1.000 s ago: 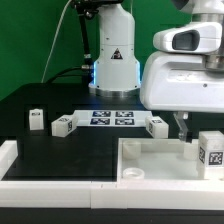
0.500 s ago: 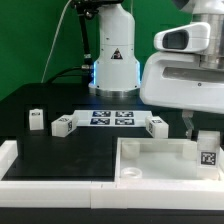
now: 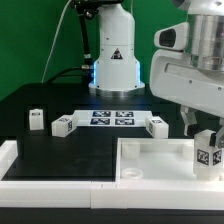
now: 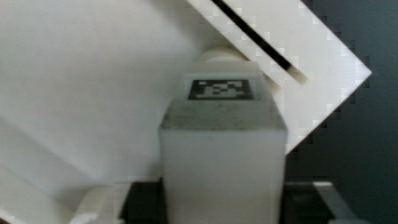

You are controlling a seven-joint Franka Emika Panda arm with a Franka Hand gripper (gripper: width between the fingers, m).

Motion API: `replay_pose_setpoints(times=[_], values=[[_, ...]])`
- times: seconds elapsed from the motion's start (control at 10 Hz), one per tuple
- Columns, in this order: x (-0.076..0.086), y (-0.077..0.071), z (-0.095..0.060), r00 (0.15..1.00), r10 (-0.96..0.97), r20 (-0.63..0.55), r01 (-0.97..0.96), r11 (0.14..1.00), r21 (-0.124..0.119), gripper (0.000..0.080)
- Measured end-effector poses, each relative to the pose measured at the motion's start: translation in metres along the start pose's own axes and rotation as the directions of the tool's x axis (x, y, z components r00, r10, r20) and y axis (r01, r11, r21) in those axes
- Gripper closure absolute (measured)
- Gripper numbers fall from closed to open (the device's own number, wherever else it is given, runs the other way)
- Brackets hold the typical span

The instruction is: Assemble one leg

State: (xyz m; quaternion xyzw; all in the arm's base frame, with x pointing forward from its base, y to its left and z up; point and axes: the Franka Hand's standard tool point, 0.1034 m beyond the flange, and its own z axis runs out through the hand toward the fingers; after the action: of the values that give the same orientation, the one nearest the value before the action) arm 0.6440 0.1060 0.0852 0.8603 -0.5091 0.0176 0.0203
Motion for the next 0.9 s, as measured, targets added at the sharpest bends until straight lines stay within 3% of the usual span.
replay_pose_setpoints(times=[0.2,0.6,0.7,0.8,0.9], values=[[-0.002,-0.0007,0.0004,0.967,0.255,0.001,-0.255,0.967,-0.009,0.0508],[-0.0032,0.0015,0.0001,0.868,0.496,0.004,-0.496,0.868,-0.021,0.0508],[-0.0032,0.0018,0.0011,0.876,0.483,0.003,-0.483,0.875,-0.021,0.0442],[-0.0035,0.0007,0.0009,0.9,0.436,0.004,-0.436,0.9,-0.016,0.0279],[-0.0054,-0.0027,0.0001,0.943,0.333,0.001,-0.333,0.943,0.006,0.0279]])
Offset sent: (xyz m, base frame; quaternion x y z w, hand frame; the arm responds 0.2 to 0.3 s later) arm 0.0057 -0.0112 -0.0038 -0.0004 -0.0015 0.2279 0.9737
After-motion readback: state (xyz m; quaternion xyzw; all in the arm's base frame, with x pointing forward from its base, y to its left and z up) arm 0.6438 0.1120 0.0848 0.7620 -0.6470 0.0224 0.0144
